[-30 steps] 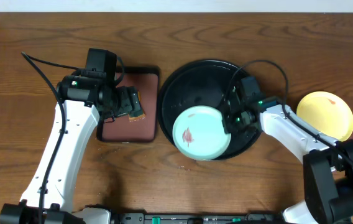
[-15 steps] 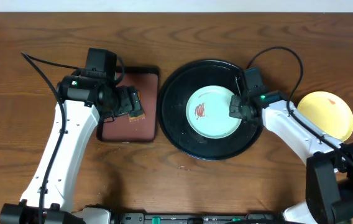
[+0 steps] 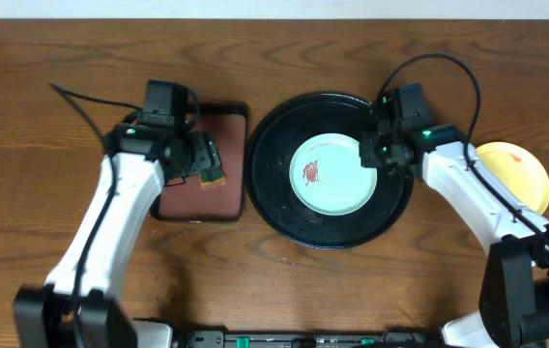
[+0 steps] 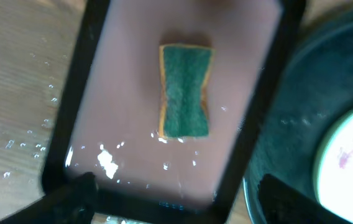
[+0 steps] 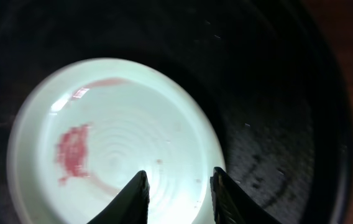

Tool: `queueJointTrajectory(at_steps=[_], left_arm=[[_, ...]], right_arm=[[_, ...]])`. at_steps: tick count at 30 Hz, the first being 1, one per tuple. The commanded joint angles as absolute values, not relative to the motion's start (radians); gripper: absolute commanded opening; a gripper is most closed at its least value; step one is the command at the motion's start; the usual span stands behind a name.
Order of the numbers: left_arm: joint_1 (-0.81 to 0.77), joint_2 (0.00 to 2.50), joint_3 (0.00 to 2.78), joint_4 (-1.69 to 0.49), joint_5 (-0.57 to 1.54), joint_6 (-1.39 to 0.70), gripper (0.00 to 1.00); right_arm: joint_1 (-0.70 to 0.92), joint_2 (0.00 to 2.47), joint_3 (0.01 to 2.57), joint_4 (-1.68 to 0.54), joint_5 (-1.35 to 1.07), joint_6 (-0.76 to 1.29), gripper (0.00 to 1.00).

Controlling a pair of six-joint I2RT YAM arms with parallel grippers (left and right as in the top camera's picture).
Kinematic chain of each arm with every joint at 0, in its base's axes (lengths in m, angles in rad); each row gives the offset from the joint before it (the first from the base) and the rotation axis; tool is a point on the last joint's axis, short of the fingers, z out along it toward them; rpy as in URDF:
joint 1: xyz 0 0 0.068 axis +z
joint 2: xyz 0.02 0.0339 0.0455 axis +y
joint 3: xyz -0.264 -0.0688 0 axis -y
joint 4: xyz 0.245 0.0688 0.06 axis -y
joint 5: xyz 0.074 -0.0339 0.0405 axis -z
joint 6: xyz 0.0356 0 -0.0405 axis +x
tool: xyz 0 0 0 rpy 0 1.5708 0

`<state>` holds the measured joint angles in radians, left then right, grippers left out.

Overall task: Clean dirty plates on tray and stack at the side
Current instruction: 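Grip the remaining light-green plate rim and slide it to the tray center, then grasp the sponge with the left gripper and dip it in the small tray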

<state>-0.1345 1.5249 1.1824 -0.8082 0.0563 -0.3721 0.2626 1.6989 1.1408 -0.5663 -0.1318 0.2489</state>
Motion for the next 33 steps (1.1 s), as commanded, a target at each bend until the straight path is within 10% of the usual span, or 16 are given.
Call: queueJointTrajectory(at_steps=[1, 11, 15, 22, 26, 33], left_arm=[[-0.135, 1.607, 1.159, -0.757, 0.041, -0.374, 0.73], [-0.143, 1.868, 1.159, -0.655, 0.098, -0.376, 0.47], [-0.142, 1.909, 1.159, -0.646, 0.107, -0.379, 0.08], [-0.134, 1.855, 1.204, -0.722, 0.139, -0.379, 0.1], [-0.132, 1.806, 1.222, -0.692, 0.123, -0.351, 0.42], [-0.132, 1.829, 1.185, -0.59, -0.023, -0.352, 0.43]], right_arm=[[0.255, 1.692, 1.168, -0.577, -0.261, 0.219, 0.32], [0.257, 1.692, 1.168, -0.615, -0.263, 0.219, 0.31], [0.257, 1.692, 1.168, -0.62, -0.262, 0.219, 0.31], [0.257, 1.692, 1.168, -0.626, -0.263, 0.219, 0.31], [0.257, 1.692, 1.168, -0.626, -0.263, 0.219, 0.31], [0.257, 1.692, 1.168, -0.632, -0.263, 0.22, 0.31]])
